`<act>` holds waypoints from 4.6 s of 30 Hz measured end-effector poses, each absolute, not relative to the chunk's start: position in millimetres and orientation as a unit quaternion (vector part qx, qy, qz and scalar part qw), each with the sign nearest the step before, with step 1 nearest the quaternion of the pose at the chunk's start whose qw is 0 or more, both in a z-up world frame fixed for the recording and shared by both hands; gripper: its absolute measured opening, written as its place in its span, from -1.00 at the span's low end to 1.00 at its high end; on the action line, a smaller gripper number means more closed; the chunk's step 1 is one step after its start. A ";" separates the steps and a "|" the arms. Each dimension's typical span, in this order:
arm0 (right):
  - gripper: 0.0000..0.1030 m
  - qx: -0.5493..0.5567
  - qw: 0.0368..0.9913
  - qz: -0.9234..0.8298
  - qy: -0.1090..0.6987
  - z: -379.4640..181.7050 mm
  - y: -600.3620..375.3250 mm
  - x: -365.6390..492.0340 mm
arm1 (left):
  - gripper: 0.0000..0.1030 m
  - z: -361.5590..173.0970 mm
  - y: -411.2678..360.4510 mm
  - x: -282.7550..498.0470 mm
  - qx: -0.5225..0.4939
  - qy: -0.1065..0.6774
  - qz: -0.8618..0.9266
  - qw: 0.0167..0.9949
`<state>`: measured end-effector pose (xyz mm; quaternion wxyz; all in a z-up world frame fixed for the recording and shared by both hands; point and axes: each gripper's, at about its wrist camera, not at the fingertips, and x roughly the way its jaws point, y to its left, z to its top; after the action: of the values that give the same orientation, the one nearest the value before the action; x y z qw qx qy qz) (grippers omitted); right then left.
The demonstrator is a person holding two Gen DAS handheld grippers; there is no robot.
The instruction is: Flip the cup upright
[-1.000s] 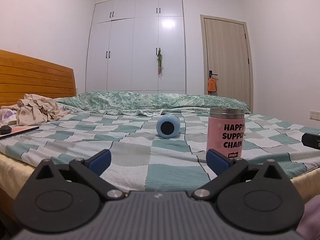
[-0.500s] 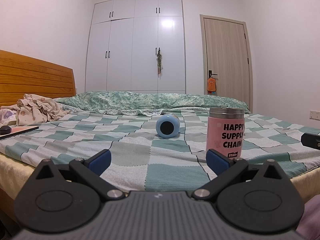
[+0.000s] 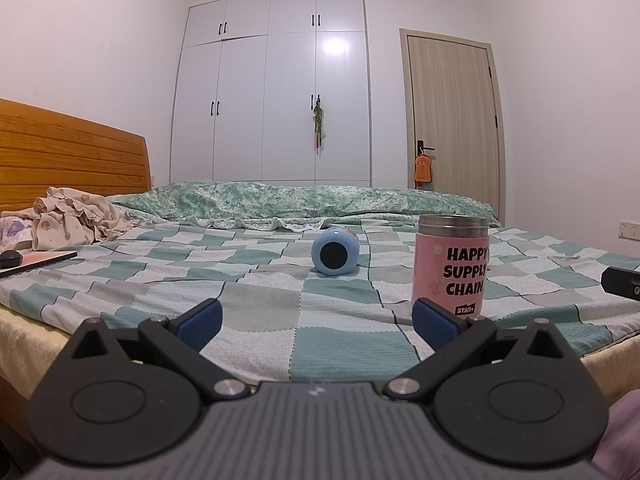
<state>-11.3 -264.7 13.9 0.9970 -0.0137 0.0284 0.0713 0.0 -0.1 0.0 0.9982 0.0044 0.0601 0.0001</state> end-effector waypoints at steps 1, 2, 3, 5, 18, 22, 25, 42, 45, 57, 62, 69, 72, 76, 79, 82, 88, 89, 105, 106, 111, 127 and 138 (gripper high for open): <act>1.00 -0.014 0.997 0.071 0.029 13.9 -264.7 -11.3 | 1.00 0.0 -0.1 0.1 0.004 0.060 0.000 0.998; 1.00 -0.014 0.997 0.071 0.029 13.9 -264.6 -11.3 | 1.00 0.0 -0.1 0.2 0.004 0.061 0.000 0.998; 1.00 -0.014 0.997 0.071 0.028 13.9 -264.6 -11.3 | 1.00 0.0 0.0 -0.1 0.004 0.060 0.000 0.998; 1.00 -0.014 0.997 0.071 0.029 13.8 -264.5 -11.2 | 1.00 0.1 0.1 -0.2 0.004 0.060 0.000 0.998; 1.00 -0.015 0.997 0.071 0.029 13.7 -264.2 -11.0 | 1.00 0.2 0.0 -0.5 0.003 0.061 -0.001 0.998; 1.00 -0.015 0.997 0.071 0.029 13.7 -264.2 -11.0 | 1.00 0.2 0.0 -0.8 0.003 0.061 0.000 0.998; 1.00 -0.015 0.997 0.071 0.029 13.7 -264.0 -11.0 | 1.00 0.2 -0.1 -0.6 0.003 0.061 0.000 0.998; 1.00 -0.016 0.997 0.071 0.030 13.4 -263.7 -11.5 | 1.00 0.2 0.1 -0.3 0.003 0.061 0.000 0.998; 1.00 -0.016 0.997 0.071 0.030 13.5 -263.6 -11.3 | 1.00 0.2 0.2 -0.5 0.002 0.061 0.000 0.998; 1.00 -0.018 0.997 0.071 0.031 14.0 -264.5 -11.5 | 1.00 0.2 0.2 -0.2 0.002 0.062 0.000 0.998; 1.00 -0.012 0.996 0.076 0.038 13.9 -264.1 -9.2 | 1.00 2.5 -3.1 8.1 0.003 0.079 -0.011 0.997; 1.00 -0.002 0.993 0.102 0.057 30.5 -279.2 21.0 | 1.00 30.8 -6.0 32.8 0.027 0.112 -0.026 0.993; 1.00 -0.006 0.991 0.115 0.064 44.3 -286.2 44.7 | 1.00 50.2 -6.4 52.8 0.033 0.122 -0.038 0.991; 1.00 -0.013 0.988 0.136 0.076 64.8 -294.2 83.6 | 1.00 76.1 -10.2 90.8 0.043 0.148 -0.049 0.987; 1.00 -0.020 0.984 0.152 0.089 79.1 -296.5 117.6 | 1.00 95.4 -13.8 124.2 0.045 0.170 -0.054 0.983; 1.00 -0.027 0.981 0.165 0.101 91.8 -295.2 149.8 | 1.00 110.5 -18.3 157.2 0.050 0.185 -0.050 0.980; 1.00 -0.045 0.973 0.192 0.122 107.4 -292.7 213.3 | 1.00 129.9 -33.1 221.6 0.082 0.217 -0.042 0.972; 1.00 -0.047 0.971 0.197 0.126 108.9 -291.2 225.8 | 1.00 131.4 -35.5 232.4 0.087 0.223 -0.041 0.970; 1.00 -0.047 0.948 0.245 0.196 97.1 -274.9 390.5 | 1.00 99.3 -63.1 412.5 0.165 0.360 -0.022 0.918; 1.00 -0.052 0.946 0.249 0.199 94.9 -271.9 397.0 | 1.00 94.2 -63.1 423.1 0.162 0.365 -0.022 0.916; 1.00 -0.070 0.935 0.271 0.219 80.4 -251.8 436.6 | 1.00 66.0 -66.0 472.5 0.159 0.411 -0.031 0.897; 1.00 -0.089 0.921 0.300 0.231 64.4 -228.9 443.0 | 0.63 31.9 -56.4 491.9 0.140 0.489 -0.015 0.861; 1.00 -0.086 0.929 0.282 0.224 97.3 -242.3 390.6 | 0.63 80.7 -49.1 432.1 0.133 0.465 -0.020 0.875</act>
<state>390.6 -242.3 97.3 0.9292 -0.0856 0.2235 0.2816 432.1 -49.1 80.7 0.8753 0.1325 0.4647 -0.0202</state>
